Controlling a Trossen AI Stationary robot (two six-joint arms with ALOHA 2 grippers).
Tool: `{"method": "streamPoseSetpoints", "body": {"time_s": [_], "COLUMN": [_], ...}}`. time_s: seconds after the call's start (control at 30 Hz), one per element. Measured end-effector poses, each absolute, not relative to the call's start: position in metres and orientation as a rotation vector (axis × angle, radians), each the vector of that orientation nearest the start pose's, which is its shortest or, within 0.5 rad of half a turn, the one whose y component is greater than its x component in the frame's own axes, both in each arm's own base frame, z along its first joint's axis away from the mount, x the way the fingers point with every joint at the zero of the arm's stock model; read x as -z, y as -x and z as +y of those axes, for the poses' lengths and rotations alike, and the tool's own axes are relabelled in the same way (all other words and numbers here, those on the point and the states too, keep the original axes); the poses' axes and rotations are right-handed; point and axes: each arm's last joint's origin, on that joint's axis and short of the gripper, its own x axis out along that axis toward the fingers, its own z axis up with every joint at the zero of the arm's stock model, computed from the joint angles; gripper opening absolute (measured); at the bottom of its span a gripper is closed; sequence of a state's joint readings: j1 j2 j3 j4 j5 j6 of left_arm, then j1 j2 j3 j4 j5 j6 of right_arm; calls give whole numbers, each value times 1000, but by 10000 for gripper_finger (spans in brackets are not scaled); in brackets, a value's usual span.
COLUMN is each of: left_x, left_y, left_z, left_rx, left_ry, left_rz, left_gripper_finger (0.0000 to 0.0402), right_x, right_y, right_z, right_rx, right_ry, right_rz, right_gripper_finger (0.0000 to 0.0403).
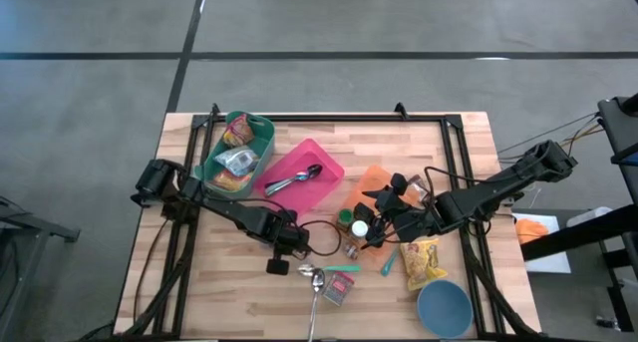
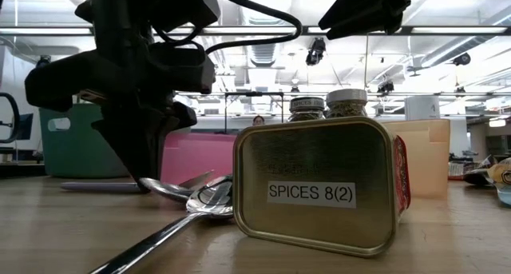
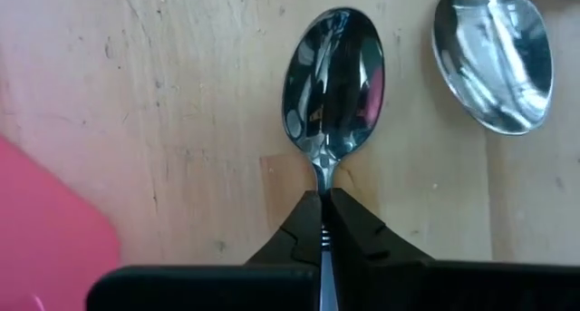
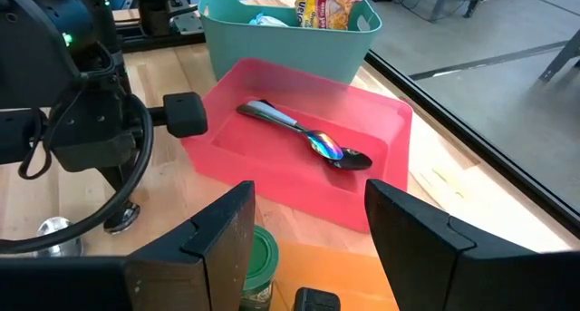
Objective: Pick & Place Food Item
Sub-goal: Put the violet spoon into the pink bin
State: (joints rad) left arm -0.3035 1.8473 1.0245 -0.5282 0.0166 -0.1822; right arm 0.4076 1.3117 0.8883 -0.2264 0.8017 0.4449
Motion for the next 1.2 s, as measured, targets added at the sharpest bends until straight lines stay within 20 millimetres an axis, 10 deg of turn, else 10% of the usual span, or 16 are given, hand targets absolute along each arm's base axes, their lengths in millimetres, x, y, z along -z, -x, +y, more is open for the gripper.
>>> {"method": "streamPoseSetpoints", "body": {"time_s": [1.2], "left_x": [-137], "left_y": [-288], "left_z": [-119], "left_rx": [272], "left_ry": [-48], "left_rz": [1431], "left_gripper_finger": [49], "right_x": [-260], "right_y": [-256], "right_z": [88], "right_rx": [486], "right_ry": [-57], "right_rz": [438], "right_gripper_finger": [208]}}
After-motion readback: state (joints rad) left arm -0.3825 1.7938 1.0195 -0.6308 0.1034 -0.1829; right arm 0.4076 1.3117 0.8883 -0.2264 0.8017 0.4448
